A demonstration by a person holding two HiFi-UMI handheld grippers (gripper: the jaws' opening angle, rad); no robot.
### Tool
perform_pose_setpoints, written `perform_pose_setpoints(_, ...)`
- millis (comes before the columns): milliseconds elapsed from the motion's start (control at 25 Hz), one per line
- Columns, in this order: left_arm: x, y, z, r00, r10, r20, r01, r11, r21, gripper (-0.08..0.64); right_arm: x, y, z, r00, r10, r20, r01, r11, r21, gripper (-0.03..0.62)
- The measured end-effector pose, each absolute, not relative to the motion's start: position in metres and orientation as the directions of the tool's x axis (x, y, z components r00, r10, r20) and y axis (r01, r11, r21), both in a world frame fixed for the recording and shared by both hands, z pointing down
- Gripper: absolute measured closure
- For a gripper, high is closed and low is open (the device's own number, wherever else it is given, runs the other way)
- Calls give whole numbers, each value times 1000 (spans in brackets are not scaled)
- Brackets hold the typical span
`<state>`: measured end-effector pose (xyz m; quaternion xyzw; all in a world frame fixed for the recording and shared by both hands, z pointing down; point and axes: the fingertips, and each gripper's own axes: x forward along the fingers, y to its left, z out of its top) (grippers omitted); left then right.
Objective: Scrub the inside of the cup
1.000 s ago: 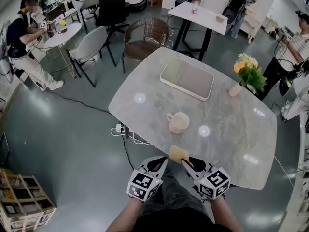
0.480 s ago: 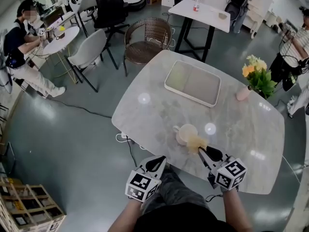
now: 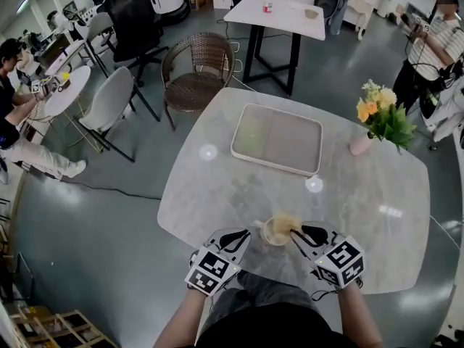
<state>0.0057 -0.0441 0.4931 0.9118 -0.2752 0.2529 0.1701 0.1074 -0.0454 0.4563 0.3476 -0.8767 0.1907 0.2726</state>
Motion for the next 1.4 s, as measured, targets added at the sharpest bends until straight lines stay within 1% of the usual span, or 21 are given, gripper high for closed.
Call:
perform_pose_setpoints(80, 11, -50, 501, 715, -375, 590, -543, -830, 129, 543, 105, -46, 461, -600, -452, 660, -682, 720, -127, 532)
perform_pose_setpoints(120, 14, -52, 507, 708, -357, 610, -521, -846, 110, 532, 105, -46, 464, -592, -427, 684, -664, 740, -112, 532)
perform_pose_setpoints(240, 23, -55, 525, 685, -276, 674, -434, -898, 74, 404, 101, -48, 468, -559, -384, 735, -625, 778, -70, 532)
perform_pose_setpoints(280, 25, -54, 529, 675, -248, 695, -397, -916, 59, 382, 98, -46, 467, -552, -374, 746, -618, 783, -64, 532)
perform_pose_setpoints(320, 26, -53, 534, 664, -227, 712, -362, -931, 41, 374, 96, -44, 467, -543, -365, 756, -611, 790, -57, 532)
perform_pose_setpoints(520, 40, -67, 545, 655, -165, 738, -217, -976, -25, 370, 95, -42, 469, -474, -336, 814, -543, 839, 30, 532)
perform_pose_setpoints(720, 49, -66, 543, 627, -53, 777, 39, -994, -99, 371, 85, -30, 477, -395, -264, 880, -439, 896, 72, 532)
perform_pose_setpoints(800, 51, -64, 547, 611, -36, 791, 97, -988, -119, 392, 83, -32, 481, -376, -245, 894, -417, 906, 73, 532)
perform_pose_setpoints(840, 51, -63, 548, 606, -39, 794, 113, -984, -135, 421, 83, -34, 484, -367, -237, 900, -412, 908, 71, 532)
perform_pose_setpoints(880, 52, -62, 548, 603, -49, 796, 121, -981, -152, 455, 82, -35, 488, -355, -228, 906, -410, 910, 69, 532)
perform_pose_setpoints(1000, 53, -60, 549, 606, -85, 791, 104, -977, -185, 494, 82, -40, 504, -302, -208, 931, -399, 914, 75, 532)
perform_pose_setpoints(1120, 50, -54, 547, 620, -91, 779, 72, -982, -172, 494, 80, -43, 521, -230, -191, 954, -353, 930, 101, 532)
perform_pose_setpoints(1240, 50, -39, 546, 640, -88, 763, 47, -987, -153, 494, 80, -39, 536, -167, -156, 973, -270, 957, 107, 532)
perform_pose_setpoints(1320, 52, -31, 546, 653, -93, 752, 19, -990, -139, 492, 80, -34, 543, -143, -129, 981, -222, 970, 95, 532)
perform_pose_setpoints(1400, 53, -27, 547, 660, -118, 742, -28, -991, -133, 492, 79, -32, 547, -141, -111, 984, -208, 975, 80, 532)
